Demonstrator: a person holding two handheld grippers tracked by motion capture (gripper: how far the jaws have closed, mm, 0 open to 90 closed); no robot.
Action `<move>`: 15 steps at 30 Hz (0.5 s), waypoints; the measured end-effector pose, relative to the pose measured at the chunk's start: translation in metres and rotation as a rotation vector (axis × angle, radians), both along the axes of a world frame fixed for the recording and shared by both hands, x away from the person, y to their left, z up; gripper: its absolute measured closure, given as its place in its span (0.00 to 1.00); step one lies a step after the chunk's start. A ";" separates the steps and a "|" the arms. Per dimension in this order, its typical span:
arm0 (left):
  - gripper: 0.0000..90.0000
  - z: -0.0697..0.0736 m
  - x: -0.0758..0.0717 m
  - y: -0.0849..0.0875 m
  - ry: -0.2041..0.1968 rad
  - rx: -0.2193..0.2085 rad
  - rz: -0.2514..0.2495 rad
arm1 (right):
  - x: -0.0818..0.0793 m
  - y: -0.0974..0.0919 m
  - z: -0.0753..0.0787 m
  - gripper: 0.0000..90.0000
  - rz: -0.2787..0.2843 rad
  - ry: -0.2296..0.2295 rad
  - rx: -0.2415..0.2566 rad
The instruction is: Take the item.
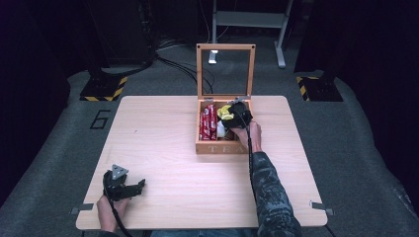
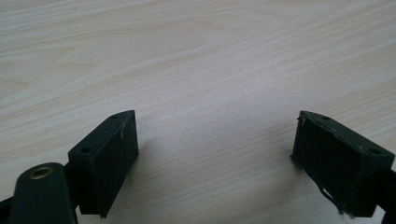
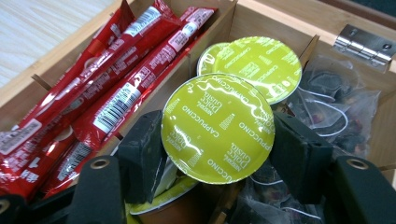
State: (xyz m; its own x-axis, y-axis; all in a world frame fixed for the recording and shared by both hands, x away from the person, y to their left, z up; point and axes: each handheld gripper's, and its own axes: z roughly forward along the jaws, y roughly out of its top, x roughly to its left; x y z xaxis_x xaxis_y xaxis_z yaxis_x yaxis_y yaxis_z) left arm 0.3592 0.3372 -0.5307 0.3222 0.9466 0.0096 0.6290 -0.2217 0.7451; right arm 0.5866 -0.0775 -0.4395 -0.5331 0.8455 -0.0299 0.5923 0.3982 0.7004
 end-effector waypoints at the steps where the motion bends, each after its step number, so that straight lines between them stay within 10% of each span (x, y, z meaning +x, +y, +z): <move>1: 0.15 0.000 0.000 0.000 0.000 0.000 0.000 | 0.000 0.000 0.000 0.42 0.000 0.000 0.000; 15: 0.15 0.000 0.000 0.000 0.004 0.002 -0.003 | -0.012 -0.010 0.013 0.42 0.004 -0.009 0.052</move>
State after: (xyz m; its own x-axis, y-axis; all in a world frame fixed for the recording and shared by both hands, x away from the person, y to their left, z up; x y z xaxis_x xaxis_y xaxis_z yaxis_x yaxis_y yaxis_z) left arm 0.3591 0.3374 -0.5304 0.3249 0.9457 0.0101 0.6311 -0.2247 0.7424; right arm 0.5745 -0.0876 -0.4262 -0.5366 0.8438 0.0091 0.5841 0.3636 0.7257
